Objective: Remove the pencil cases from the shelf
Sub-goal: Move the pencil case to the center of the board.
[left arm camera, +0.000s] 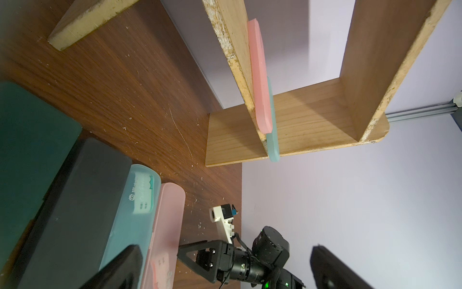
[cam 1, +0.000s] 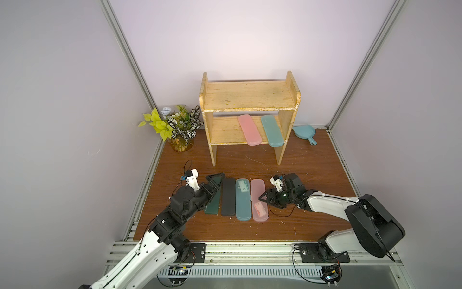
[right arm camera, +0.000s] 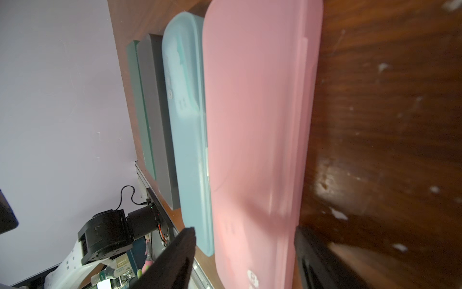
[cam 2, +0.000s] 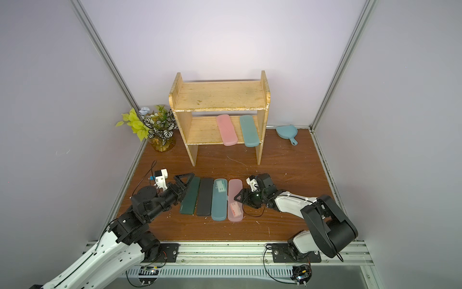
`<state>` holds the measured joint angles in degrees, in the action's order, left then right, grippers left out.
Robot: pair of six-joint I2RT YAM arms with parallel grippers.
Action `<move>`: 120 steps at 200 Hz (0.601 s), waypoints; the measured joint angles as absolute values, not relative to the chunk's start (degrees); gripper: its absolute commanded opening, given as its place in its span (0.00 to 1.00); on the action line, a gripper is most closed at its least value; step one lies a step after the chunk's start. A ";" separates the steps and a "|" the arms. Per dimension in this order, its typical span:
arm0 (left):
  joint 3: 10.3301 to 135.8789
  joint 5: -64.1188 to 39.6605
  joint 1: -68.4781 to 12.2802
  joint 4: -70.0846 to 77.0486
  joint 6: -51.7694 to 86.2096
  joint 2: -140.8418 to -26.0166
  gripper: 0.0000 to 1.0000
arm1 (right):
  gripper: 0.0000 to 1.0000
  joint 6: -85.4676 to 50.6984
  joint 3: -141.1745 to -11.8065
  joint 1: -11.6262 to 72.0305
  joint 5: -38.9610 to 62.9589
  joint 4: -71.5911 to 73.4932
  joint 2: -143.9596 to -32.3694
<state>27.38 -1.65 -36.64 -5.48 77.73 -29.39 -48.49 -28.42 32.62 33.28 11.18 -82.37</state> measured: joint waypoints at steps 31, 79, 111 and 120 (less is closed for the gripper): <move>27.38 -1.23 -36.64 -6.68 77.73 -28.60 0.99 | 0.69 -49.89 -30.46 34.83 33.19 12.36 -84.90; 27.38 -0.75 -36.64 -8.60 77.76 -27.31 0.99 | 0.70 -51.53 -34.09 37.82 33.01 13.80 -89.17; 27.42 -0.47 -36.64 -9.93 77.71 -27.16 0.99 | 0.70 -51.94 -36.77 39.22 32.97 14.15 -91.94; 27.57 -0.32 -36.64 -10.33 77.62 -27.22 0.99 | 0.70 -51.99 -37.58 39.51 32.99 14.22 -92.77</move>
